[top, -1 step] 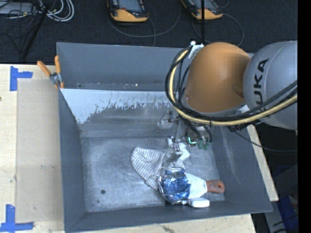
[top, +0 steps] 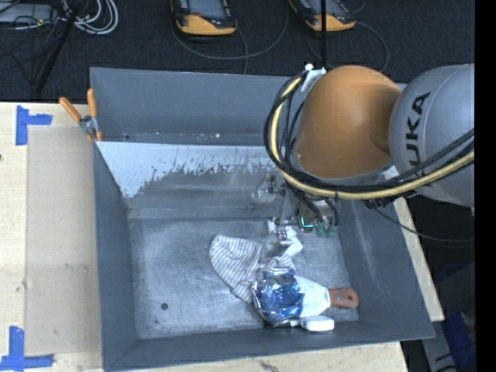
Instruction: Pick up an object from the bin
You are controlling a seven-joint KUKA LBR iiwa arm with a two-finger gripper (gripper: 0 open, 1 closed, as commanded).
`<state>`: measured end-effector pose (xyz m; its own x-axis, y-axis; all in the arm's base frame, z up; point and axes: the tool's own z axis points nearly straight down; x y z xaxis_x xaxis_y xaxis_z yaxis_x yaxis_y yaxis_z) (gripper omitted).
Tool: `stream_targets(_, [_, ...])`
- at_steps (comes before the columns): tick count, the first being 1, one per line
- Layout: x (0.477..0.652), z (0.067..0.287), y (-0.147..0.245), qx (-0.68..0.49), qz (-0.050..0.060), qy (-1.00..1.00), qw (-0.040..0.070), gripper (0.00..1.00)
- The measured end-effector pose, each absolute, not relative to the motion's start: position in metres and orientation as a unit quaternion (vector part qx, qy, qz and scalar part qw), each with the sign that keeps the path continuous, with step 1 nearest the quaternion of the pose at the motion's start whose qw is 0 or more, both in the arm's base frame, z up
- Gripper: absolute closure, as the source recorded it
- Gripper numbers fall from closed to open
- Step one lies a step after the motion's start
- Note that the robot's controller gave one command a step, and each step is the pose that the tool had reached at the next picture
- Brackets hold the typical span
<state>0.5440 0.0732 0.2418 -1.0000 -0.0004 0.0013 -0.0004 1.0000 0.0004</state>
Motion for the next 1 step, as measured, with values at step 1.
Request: stream_targets(1, [0.5688,0.1874,0.0828,0.006,-0.001,-1.000,-0.003,0.00])
